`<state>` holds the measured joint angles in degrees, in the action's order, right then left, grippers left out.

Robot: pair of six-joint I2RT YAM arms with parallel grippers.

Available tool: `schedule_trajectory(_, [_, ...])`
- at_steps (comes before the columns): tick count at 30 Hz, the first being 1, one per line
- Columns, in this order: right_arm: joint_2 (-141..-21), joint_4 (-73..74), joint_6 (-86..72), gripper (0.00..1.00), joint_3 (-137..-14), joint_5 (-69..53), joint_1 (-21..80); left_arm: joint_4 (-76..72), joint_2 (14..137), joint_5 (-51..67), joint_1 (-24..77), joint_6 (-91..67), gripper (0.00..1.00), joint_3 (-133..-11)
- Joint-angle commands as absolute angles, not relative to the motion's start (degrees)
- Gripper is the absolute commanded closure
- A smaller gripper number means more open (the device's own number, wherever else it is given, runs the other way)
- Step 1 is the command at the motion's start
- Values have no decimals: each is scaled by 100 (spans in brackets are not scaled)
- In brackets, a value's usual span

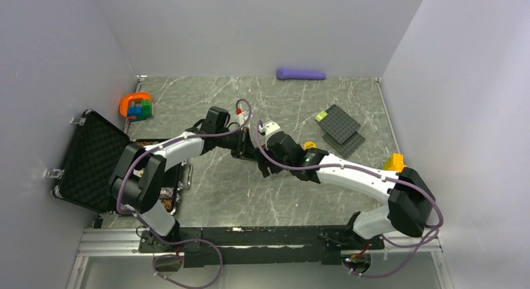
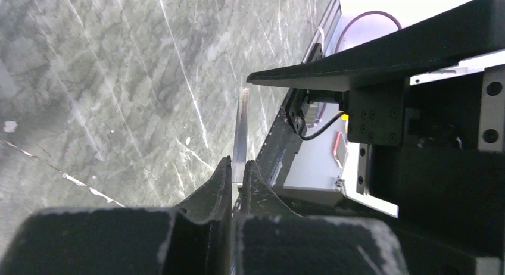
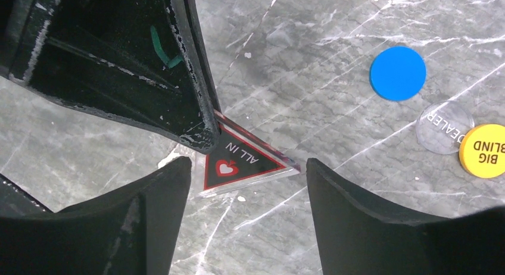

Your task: Pack up texas hold em set

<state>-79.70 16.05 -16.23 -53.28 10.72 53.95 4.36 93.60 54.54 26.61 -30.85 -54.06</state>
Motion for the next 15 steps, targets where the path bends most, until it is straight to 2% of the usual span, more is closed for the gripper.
schedule_trajectory(1, [-7624, 1292, -1603, 17, -5422, 1371, 5433, 815, 9216, 5084, 2686, -2591, 100, -5704])
schedule_trajectory(4, [-7501, 1301, -1557, 5, -5432, 1451, 5426, 959, 9083, 4842, 2468, -2437, 100, -5706])
schedule_trajectory(6, [-7369, 1305, -1541, 1, -5416, 1517, 5425, 950, 8966, 4812, 2174, -2426, 100, -5660])
schedule_trajectory(15, [-6529, 1380, -1311, 0, -5166, 1813, 5371, 1121, 7784, 4558, 98, -2241, 100, -4995])
